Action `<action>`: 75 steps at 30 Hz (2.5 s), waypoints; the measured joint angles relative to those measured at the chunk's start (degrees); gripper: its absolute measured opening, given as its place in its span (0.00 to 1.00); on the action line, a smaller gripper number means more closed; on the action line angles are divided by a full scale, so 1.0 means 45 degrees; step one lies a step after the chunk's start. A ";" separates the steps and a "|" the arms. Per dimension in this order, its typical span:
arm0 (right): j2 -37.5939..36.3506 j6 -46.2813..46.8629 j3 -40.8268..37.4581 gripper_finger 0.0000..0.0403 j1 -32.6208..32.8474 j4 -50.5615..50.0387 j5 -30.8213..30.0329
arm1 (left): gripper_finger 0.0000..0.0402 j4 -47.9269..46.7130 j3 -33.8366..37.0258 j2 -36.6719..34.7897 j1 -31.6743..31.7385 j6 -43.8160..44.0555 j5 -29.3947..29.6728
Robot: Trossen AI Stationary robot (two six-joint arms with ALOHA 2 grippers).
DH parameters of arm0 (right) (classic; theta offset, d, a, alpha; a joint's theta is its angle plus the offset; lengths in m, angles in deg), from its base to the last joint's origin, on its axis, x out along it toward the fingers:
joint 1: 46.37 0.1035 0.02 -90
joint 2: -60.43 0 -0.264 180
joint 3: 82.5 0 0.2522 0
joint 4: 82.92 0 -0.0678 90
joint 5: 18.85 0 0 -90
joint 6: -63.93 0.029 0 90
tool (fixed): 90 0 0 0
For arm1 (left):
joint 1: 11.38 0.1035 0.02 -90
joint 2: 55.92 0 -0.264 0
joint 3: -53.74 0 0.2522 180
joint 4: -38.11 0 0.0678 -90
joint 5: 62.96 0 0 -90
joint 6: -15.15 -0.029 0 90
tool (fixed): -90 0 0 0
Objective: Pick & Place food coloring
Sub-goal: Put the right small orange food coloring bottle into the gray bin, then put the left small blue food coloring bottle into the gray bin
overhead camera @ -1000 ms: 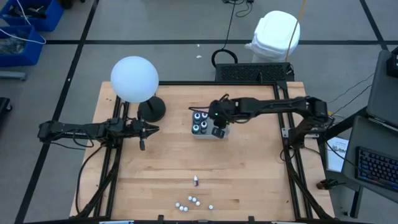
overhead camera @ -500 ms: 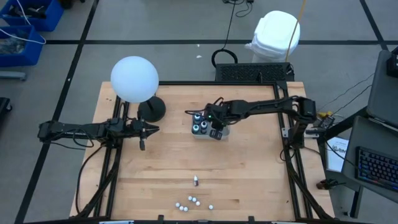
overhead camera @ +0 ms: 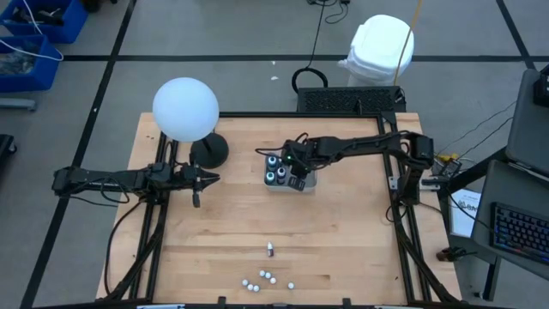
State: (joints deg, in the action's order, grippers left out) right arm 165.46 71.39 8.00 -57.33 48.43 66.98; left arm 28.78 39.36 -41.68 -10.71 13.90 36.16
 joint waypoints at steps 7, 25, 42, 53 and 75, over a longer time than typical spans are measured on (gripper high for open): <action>0.0000 -0.0242 -0.0875 0.16 0.0010 0.1023 0.0336 | 0.12 0.0005 0.0000 0.0002 0.0000 -0.0024 0.0002; 0.0000 -0.0428 -0.1327 0.16 -0.0393 0.2182 0.1001 | 0.12 0.0015 0.0000 0.0002 0.0000 -0.0267 0.0007; 0.0000 -0.0512 -0.1327 0.19 -0.0393 0.2272 0.0987 | 0.12 0.0018 0.0000 0.0002 0.0000 -0.0277 0.0010; 0.0000 -0.0487 -0.1327 0.25 -0.0384 0.2272 0.0972 | 0.12 0.0019 0.0000 0.0001 0.0000 -0.0282 0.0010; -0.2107 -0.0482 -0.1322 0.32 -0.0370 0.1529 0.0904 | 0.12 0.0010 0.0002 0.0002 0.0000 -0.0287 0.0010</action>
State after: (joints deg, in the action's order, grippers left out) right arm 155.98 69.23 2.05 -58.99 55.31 71.05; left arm 28.82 39.37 -41.67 -10.71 12.61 36.21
